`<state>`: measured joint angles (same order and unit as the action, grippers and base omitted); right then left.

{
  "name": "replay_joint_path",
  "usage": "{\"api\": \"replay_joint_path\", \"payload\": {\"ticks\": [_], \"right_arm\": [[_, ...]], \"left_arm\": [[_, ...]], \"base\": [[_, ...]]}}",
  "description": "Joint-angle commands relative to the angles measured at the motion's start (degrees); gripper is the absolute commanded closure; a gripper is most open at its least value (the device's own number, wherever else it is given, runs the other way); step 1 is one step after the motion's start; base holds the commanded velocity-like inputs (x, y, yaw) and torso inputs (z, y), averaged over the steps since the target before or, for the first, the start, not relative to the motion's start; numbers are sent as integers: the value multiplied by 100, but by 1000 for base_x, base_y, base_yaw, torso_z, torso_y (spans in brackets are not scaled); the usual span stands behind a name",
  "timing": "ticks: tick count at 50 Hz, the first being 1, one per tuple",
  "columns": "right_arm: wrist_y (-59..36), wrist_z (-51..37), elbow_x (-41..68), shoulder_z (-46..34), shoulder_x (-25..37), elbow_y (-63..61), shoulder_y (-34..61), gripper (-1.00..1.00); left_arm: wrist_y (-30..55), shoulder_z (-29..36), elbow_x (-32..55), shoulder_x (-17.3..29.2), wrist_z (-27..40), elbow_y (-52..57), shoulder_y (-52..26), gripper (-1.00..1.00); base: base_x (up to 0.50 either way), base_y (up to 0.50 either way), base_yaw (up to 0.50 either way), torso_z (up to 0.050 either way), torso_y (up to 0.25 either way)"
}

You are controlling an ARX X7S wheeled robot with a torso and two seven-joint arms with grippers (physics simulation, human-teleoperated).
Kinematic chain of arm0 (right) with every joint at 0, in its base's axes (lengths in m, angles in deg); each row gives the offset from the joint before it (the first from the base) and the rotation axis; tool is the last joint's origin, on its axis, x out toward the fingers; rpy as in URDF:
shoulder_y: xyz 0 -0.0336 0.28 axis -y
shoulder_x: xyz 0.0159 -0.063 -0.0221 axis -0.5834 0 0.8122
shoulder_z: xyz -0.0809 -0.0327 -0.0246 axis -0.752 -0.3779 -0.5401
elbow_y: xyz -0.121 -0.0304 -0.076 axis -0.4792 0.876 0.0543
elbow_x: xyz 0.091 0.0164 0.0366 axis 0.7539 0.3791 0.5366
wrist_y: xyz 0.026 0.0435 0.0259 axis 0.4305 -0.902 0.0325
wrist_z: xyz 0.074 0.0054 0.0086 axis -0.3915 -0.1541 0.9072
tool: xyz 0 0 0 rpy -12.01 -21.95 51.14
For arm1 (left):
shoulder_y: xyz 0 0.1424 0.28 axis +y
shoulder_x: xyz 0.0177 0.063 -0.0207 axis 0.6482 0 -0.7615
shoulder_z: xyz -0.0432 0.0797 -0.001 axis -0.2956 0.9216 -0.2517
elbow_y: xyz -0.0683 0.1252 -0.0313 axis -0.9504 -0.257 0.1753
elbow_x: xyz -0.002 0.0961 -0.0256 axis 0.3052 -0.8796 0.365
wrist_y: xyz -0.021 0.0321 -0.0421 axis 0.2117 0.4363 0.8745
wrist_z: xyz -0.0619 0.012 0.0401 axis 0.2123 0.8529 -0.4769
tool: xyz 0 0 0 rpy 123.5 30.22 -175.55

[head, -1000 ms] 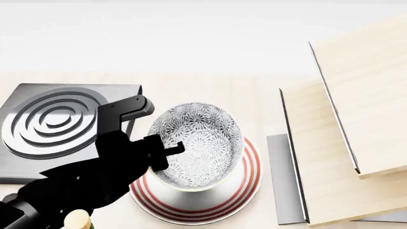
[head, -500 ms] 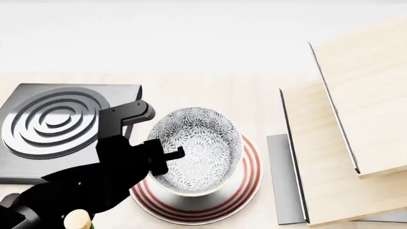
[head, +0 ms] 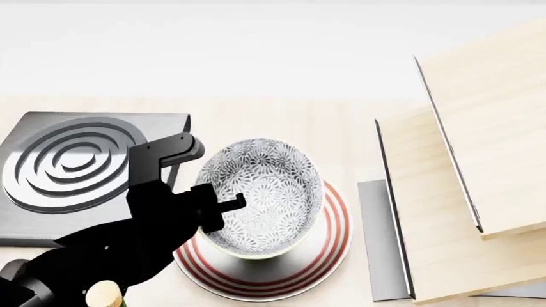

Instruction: Pick up the akita bowl and put it on the plate.

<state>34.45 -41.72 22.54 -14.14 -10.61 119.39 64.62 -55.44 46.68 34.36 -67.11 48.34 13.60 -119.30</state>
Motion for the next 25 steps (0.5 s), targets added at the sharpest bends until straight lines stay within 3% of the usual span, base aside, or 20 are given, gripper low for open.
{"api": "replay_joint_path", "payload": {"ticks": [1,20,21,25], "right_arm": [[167,-49,-309,-258,-213,771,192,-100],[173,-88,-311,-301,-203,746,183,-100],[190,-82,-310,-303,-211,775,190,-100],[185,-92,-314,-315,-204,749,181,-100]], "left_arm": [[12,-111,-31,-4,-9,4,-36,100],[68,-129,-182,-4,33,-14,18,100],[100,-132,-172,-4,4,-7,12,-100],[95,-130,-209,-4,51,0,-1,-100]], "base": [[0,6,10,-12,0],[13,5,10,-6,0],[0,7,10,-11,0],[0,0,0,-6,0]]}}
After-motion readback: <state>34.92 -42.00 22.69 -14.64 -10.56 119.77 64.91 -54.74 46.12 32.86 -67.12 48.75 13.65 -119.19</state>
